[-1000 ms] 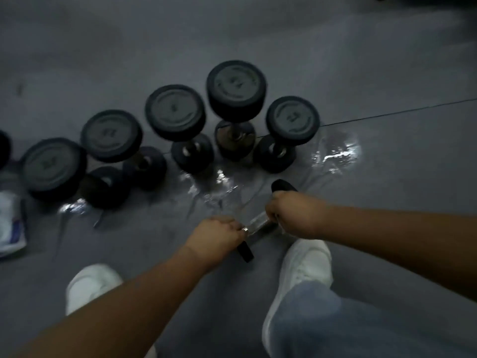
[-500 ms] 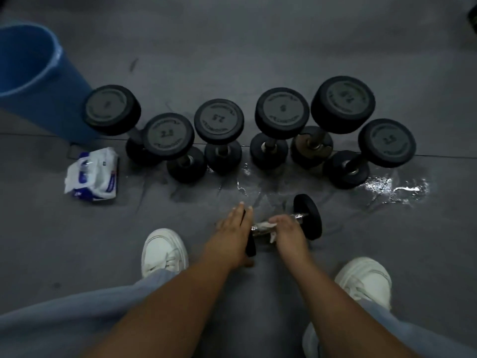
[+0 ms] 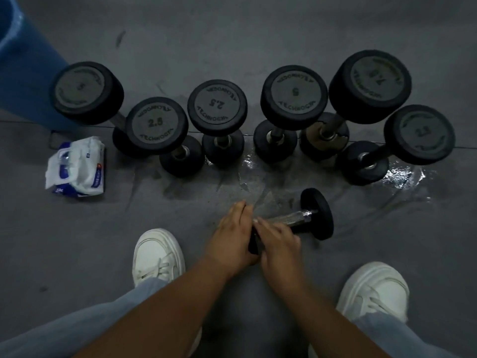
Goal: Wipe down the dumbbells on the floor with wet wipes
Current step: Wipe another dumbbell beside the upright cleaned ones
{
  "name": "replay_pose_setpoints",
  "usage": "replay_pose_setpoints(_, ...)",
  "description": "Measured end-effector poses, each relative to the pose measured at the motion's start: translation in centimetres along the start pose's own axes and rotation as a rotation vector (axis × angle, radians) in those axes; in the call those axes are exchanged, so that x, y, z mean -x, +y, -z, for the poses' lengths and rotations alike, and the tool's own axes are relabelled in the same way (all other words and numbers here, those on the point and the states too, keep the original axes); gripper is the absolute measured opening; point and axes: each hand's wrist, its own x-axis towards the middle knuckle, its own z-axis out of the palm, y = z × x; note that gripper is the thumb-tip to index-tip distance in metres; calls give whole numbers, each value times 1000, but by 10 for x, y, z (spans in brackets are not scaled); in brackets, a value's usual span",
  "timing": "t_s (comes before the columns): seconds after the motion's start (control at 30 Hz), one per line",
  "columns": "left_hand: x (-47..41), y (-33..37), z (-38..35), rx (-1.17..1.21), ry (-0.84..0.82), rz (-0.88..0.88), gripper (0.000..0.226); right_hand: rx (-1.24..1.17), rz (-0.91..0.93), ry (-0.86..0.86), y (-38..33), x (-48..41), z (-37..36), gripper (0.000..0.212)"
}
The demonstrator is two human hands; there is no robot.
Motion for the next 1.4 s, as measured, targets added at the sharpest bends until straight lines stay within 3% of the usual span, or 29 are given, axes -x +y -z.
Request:
replay_pose_setpoints(0.07, -2, -2, 1, 13, -9, -11, 109, 119, 30, -73, 4, 10, 1, 69)
replay_pose_setpoints(0.2, -4, -1, 3, -3, -20, -28, 107, 263, 26, -141, -4, -27, 1, 62)
replay_pose_setpoints(0.67, -22, 3, 35, -75, -153, -34, 112, 161, -26, -207, -12, -14, 12, 70)
replay_pose_setpoints(0.8, -26, 1, 34, -126, -133, -49, 109, 231, -9, -223, -7, -40, 12, 61)
replay_pose_setpoints(0.93, -28, 2, 37, -103, -176, -30, 112, 210, -39, -241, -15, -22, 14, 74)
replay_pose_setpoints(1.07, -51, -2, 55, -76, -308, 44, 122, 279, 67, -194, -4, -15, 12, 79)
replay_pose_setpoints(1.2, -46, -2, 58, -45, -175, 34, 122, 369, 123, -176, -2, -49, 17, 65)
replay_pose_setpoints(1.3, -27, 0, 43, -200, -65, -1, 124, 334, 67, -180, -10, -59, 22, 60)
replay_pose_setpoints(1.4, -21, 0, 29, -249, 48, -19, 113, 317, 52, -148, -13, -31, 15, 71)
